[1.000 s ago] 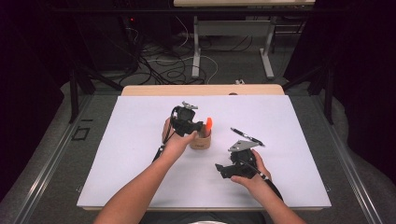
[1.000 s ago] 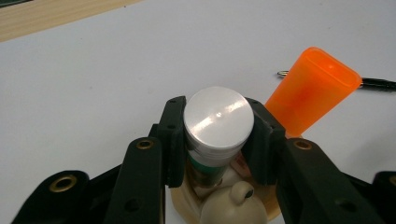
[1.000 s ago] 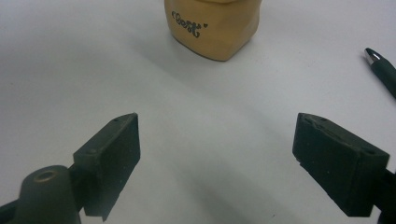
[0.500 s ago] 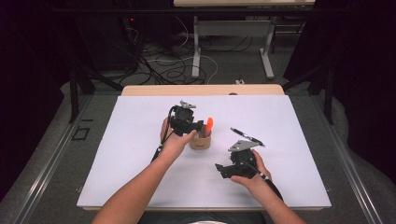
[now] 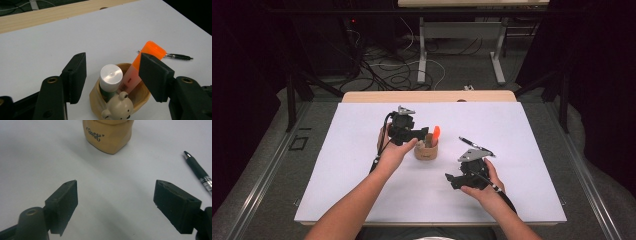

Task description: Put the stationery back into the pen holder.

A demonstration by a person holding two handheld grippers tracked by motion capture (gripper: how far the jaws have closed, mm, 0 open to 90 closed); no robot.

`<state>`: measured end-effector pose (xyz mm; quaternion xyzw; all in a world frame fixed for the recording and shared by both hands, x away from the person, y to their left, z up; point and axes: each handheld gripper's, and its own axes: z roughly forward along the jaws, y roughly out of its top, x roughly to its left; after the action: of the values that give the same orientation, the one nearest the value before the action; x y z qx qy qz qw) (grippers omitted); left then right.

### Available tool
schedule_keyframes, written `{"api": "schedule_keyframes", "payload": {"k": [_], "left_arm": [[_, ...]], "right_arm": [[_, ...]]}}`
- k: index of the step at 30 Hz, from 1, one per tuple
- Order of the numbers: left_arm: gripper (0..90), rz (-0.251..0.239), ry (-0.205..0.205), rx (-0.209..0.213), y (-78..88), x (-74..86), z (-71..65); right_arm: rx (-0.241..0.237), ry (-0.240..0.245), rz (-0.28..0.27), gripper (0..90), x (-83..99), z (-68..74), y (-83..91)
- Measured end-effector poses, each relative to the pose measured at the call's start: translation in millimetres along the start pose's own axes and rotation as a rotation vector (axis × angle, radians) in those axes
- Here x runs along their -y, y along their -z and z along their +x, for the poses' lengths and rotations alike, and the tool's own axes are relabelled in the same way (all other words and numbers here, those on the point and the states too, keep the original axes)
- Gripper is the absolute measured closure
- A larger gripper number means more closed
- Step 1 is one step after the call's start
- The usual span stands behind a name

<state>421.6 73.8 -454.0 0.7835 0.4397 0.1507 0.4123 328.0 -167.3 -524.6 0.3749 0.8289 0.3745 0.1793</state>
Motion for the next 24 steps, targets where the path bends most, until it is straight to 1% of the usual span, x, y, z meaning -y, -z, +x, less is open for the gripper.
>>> {"api": "schedule_keyframes", "payload": {"k": [1, 2, 3, 4, 5, 6, 7, 8, 9, 10, 12, 13, 14, 15, 16, 18, 19, 20, 21, 22, 24], "left_arm": [[37.9, -0.009, 0.001, 0.004, 1.5, 0.2, 0.4], [36.5, -0.006, -0.002, 0.002, 3.6, 0.2, 1.0], [35.9, -0.009, -0.003, 0.006, 5.5, 0.3, 1.7], [35.1, -0.011, -0.003, 0.005, 7.6, 0.6, 2.4], [34.5, -0.020, -0.006, 0.010, 9.5, 1.2, 3.2], [34.1, -0.021, -0.010, 0.013, 12.0, 1.9, 3.9], [33.5, -0.026, -0.015, 0.014, 14.3, 2.7, 4.9], [33.2, -0.030, -0.015, 0.020, 16.9, 4.0, 5.8], [32.8, -0.029, -0.020, 0.021, 19.8, 5.0, 7.1], [32.4, -0.040, -0.019, 0.028, 22.2, 6.5, 8.4], [31.0, -0.050, -0.021, 0.026, 27.5, 9.5, 11.0], [30.1, -0.061, -0.025, 0.032, 29.8, 11.2, 12.8], [29.5, -0.064, -0.025, 0.034, 32.2, 12.9, 14.3], [29.5, -0.065, -0.029, 0.029, 34.3, 14.5, 15.9], [29.1, -0.064, -0.032, 0.028, 36.4, 16.1, 18.0], [28.6, -0.069, -0.022, 0.025, 40.7, 19.1, 21.3], [28.6, -0.077, -0.016, 0.029, 42.7, 20.8, 23.2], [28.5, -0.078, -0.014, 0.026, 45.0, 22.4, 25.1], [28.2, -0.082, -0.008, 0.026, 47.1, 24.2, 26.8], [27.8, -0.086, -0.007, 0.024, 48.8, 25.9, 28.3], [27.2, -0.083, -0.010, 0.022, 52.6, 29.8, 31.4]], "right_arm": [[0.001, 0.004, 0.013, 19.9, -0.6, -1.8, 1.8], [0.008, -0.001, 0.005, 20.3, -0.6, -3.0, 1.9], [0.008, 0.001, 0.015, 20.9, -1.0, -4.7, 3.1], [0.013, 0.000, 0.009, 21.7, -0.7, -6.5, 3.2], [0.010, 0.000, 0.032, 22.8, -1.4, -8.5, 5.3], [0.012, -0.006, 0.014, 24.2, -1.0, -10.0, 4.6], [0.011, -0.006, 0.027, 24.8, -1.7, -11.7, 5.9], [0.014, -0.003, 0.041, 25.5, -2.4, -13.4, 7.0], [0.014, 0.001, 0.027, 26.8, -2.7, -14.9, 6.5], [0.020, 0.006, 0.034, 28.1, -3.2, -16.3, 6.9], [0.021, 0.024, 0.052, 30.3, -4.8, -19.3, 7.2], [0.022, 0.017, 0.061, 30.9, -5.8, -20.2, 7.4], [0.027, 0.022, 0.052, 31.0, -6.0, -22.0, 6.5], [0.033, 0.022, 0.055, 31.0, -6.9, -23.5, 6.4], [0.027, 0.017, 0.063, 31.0, -7.7, -24.7, 5.9], [0.036, 0.022, 0.077, 31.4, -9.3, -27.7, 5.4], [0.039, 0.033, 0.079, 31.9, -10.1, -29.7, 5.0], [0.037, 0.022, 0.078, 32.2, -10.8, -30.4, 4.3], [0.030, 0.030, 0.091, 32.3, -12.1, -32.7, 4.5], [0.036, 0.036, 0.082, 32.7, -12.8, -34.4, 3.3], [0.027, 0.048, 0.104, 33.4, -15.2, -37.8, 3.0]]}}
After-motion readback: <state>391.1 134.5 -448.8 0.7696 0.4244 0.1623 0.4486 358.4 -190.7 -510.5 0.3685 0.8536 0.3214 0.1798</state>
